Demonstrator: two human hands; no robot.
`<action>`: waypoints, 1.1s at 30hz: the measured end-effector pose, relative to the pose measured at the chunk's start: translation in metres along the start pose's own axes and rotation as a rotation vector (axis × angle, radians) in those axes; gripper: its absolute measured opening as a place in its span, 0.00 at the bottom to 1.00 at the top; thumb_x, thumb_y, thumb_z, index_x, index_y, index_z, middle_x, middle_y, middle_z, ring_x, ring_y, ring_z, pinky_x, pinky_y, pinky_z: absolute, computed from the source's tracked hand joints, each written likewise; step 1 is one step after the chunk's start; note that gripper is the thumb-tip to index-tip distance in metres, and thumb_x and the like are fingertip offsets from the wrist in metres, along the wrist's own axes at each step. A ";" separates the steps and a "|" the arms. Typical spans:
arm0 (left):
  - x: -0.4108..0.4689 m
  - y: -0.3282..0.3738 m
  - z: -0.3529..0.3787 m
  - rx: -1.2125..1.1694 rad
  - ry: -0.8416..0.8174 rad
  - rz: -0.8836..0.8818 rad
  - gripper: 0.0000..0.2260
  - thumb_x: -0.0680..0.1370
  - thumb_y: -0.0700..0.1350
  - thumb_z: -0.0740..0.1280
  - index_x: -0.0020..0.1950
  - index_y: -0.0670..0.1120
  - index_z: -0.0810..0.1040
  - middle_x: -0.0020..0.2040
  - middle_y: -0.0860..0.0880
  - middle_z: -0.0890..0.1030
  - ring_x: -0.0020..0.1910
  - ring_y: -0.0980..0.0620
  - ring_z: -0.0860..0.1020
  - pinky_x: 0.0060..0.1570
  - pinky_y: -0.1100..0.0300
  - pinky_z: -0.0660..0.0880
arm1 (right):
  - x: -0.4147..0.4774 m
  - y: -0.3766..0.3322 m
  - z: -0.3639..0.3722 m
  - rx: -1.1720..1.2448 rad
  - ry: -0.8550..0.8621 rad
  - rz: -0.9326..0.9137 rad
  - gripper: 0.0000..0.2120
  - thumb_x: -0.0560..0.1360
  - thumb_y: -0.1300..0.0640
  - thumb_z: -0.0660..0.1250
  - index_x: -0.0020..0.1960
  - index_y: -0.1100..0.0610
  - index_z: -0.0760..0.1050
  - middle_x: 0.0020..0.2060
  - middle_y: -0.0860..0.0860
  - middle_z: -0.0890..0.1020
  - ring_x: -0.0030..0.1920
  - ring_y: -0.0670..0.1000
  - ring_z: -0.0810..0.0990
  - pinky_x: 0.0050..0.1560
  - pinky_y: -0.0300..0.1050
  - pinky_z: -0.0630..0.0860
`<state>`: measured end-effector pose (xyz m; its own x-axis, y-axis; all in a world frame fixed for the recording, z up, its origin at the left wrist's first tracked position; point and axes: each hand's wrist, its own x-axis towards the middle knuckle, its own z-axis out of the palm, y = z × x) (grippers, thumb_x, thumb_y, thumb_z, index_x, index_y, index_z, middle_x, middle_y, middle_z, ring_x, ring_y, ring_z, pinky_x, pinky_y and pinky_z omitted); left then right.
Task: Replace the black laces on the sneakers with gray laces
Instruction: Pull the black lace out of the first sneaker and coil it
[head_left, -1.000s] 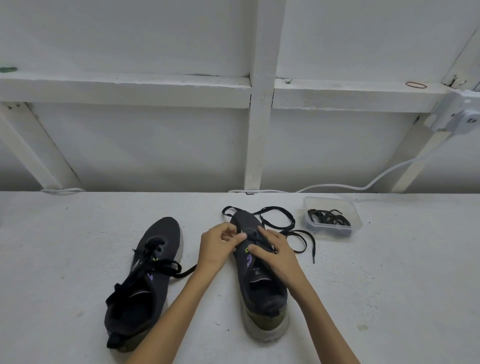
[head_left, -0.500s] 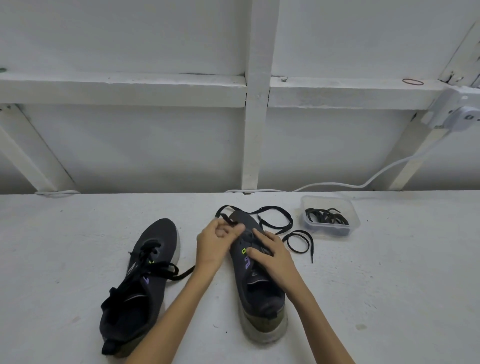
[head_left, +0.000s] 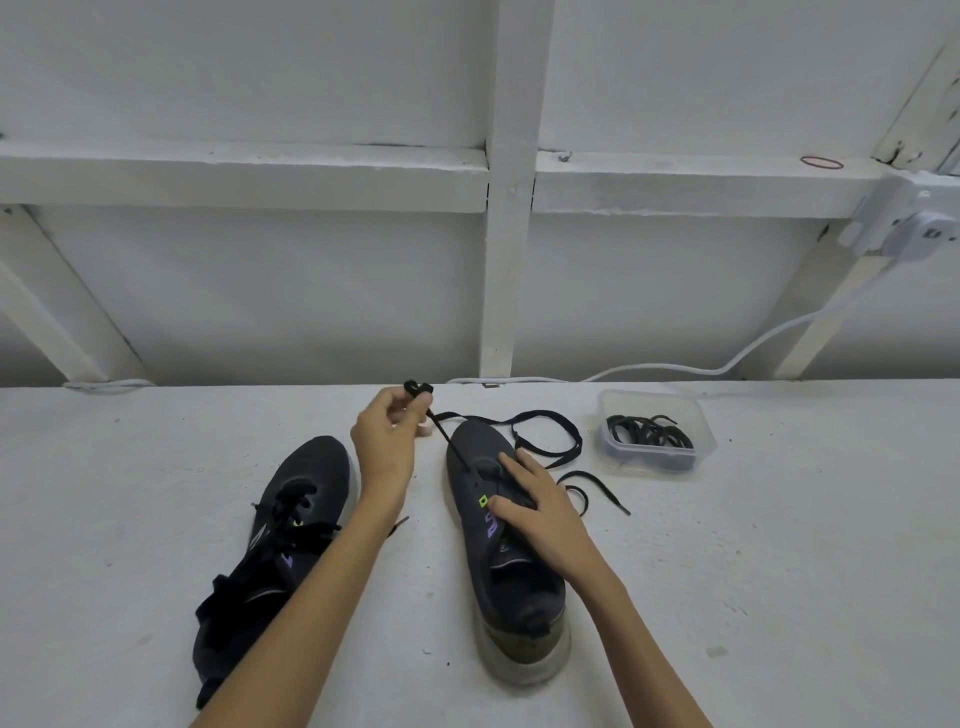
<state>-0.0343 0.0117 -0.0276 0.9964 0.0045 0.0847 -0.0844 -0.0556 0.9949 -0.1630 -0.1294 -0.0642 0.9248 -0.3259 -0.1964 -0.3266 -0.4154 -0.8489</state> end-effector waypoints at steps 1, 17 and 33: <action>-0.003 -0.002 0.001 -0.011 -0.039 -0.051 0.05 0.77 0.45 0.70 0.47 0.43 0.78 0.37 0.48 0.80 0.28 0.61 0.77 0.43 0.54 0.79 | 0.000 0.000 0.000 0.004 0.000 0.003 0.41 0.61 0.32 0.61 0.73 0.37 0.64 0.76 0.38 0.58 0.77 0.49 0.56 0.75 0.54 0.57; -0.005 0.013 -0.005 0.052 0.071 0.119 0.03 0.76 0.42 0.71 0.44 0.44 0.78 0.37 0.50 0.79 0.33 0.57 0.76 0.35 0.73 0.71 | -0.002 -0.002 0.002 0.005 -0.008 0.019 0.39 0.62 0.33 0.62 0.73 0.37 0.64 0.77 0.39 0.57 0.77 0.49 0.56 0.76 0.58 0.54; -0.024 -0.005 -0.002 0.199 -0.130 0.068 0.04 0.75 0.40 0.72 0.41 0.47 0.79 0.37 0.55 0.80 0.35 0.64 0.76 0.41 0.69 0.70 | -0.005 -0.007 -0.003 -0.005 -0.025 0.026 0.36 0.65 0.37 0.61 0.73 0.38 0.64 0.77 0.40 0.56 0.77 0.48 0.55 0.78 0.57 0.47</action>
<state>-0.0576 0.0144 -0.0343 0.9824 -0.1339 0.1305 -0.1607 -0.2473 0.9555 -0.1658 -0.1274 -0.0562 0.9204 -0.3152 -0.2312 -0.3520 -0.4113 -0.8408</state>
